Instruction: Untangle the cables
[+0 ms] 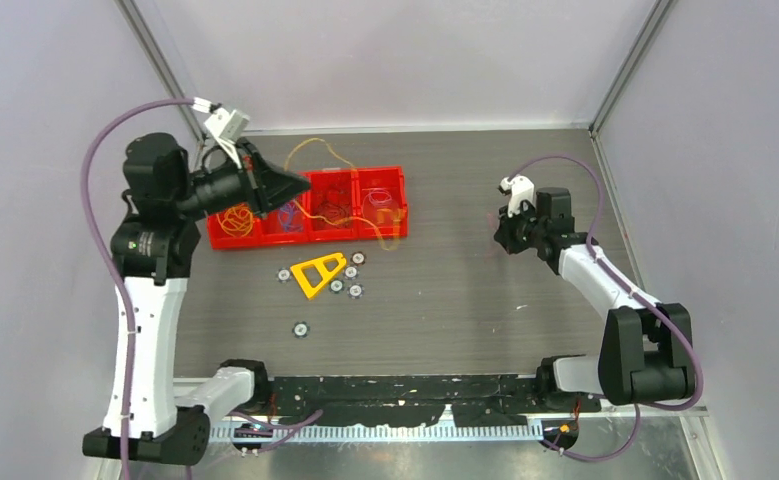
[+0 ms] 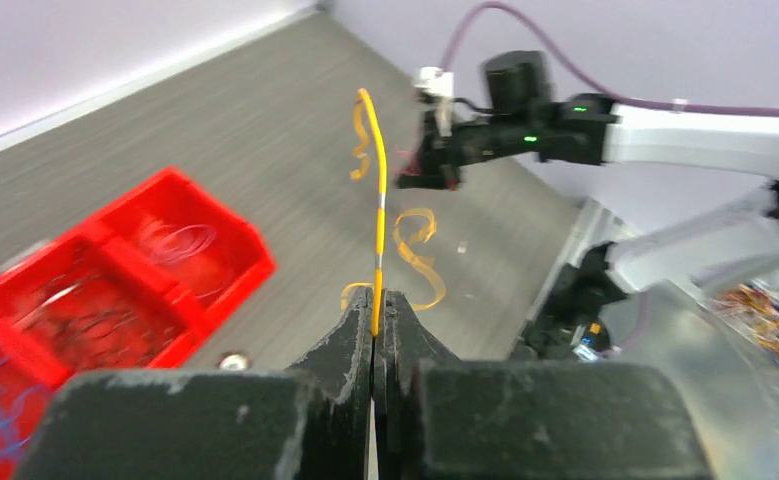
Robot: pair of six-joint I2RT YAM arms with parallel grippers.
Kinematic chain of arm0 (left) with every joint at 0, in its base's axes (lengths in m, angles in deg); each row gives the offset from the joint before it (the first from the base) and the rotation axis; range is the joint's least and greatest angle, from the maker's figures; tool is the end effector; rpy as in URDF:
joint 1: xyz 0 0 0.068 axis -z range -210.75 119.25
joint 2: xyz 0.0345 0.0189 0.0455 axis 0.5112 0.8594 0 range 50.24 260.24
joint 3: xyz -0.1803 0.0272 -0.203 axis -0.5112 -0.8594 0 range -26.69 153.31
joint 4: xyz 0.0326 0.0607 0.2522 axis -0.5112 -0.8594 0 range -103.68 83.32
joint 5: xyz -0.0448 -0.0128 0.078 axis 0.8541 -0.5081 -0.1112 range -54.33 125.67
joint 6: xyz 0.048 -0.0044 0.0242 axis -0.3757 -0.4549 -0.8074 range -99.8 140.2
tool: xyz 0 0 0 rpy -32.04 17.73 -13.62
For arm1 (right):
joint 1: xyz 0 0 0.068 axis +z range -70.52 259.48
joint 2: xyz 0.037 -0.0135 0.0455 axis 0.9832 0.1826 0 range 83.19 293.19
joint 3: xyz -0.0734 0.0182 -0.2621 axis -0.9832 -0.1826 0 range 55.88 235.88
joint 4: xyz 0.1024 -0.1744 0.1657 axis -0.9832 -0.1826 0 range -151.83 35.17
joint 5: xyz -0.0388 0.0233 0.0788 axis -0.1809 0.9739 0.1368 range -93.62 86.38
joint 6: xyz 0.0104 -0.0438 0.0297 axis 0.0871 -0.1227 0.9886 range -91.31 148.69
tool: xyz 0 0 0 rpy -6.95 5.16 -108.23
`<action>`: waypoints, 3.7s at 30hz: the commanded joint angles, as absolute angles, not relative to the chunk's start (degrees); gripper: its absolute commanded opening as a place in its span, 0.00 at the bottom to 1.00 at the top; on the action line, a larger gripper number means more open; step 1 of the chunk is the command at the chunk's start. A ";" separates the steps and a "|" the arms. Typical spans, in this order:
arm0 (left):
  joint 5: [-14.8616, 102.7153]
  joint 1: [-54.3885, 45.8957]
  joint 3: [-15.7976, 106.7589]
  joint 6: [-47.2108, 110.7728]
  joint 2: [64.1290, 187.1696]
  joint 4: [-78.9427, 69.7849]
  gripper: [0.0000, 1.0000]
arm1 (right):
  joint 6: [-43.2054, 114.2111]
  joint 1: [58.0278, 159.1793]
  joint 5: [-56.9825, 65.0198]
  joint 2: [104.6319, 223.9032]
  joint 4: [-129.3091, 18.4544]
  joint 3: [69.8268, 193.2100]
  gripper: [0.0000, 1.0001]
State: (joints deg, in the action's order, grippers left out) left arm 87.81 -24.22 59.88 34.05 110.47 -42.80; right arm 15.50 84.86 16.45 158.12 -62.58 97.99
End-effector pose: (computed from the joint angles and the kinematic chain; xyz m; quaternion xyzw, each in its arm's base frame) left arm 0.1719 -0.0479 0.4888 0.2388 0.7036 -0.4332 0.5101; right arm 0.2691 0.0376 0.2161 -0.2162 0.8710 0.1299 0.4215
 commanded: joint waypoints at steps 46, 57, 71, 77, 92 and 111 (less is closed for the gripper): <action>59.63 -48.74 73.69 -10.69 151.45 -49.88 0.00 | 8.99 82.11 27.67 159.76 -82.13 108.98 0.05; 58.10 -49.13 77.01 -20.82 164.26 -57.70 0.00 | 7.44 82.09 26.74 160.42 -84.03 109.31 0.05; 54.96 -49.91 73.84 -25.24 165.41 -59.14 0.09 | 8.93 82.11 28.69 162.47 -85.62 112.11 0.05; 59.98 -49.91 74.22 -21.05 158.88 -56.39 0.47 | 9.65 82.60 31.78 162.77 -86.55 112.53 0.05; 63.69 -52.73 71.09 -19.96 146.54 -65.21 0.81 | 9.56 83.63 33.75 159.87 -87.39 112.47 0.05; 84.26 -25.01 48.53 -7.06 116.88 -52.80 0.92 | 18.38 98.44 46.27 153.59 -87.95 118.73 0.06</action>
State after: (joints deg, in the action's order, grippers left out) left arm 77.69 -34.80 51.22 -18.71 124.35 -62.39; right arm 14.27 94.15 43.05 157.66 -90.27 114.21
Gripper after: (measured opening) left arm 0.893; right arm 0.063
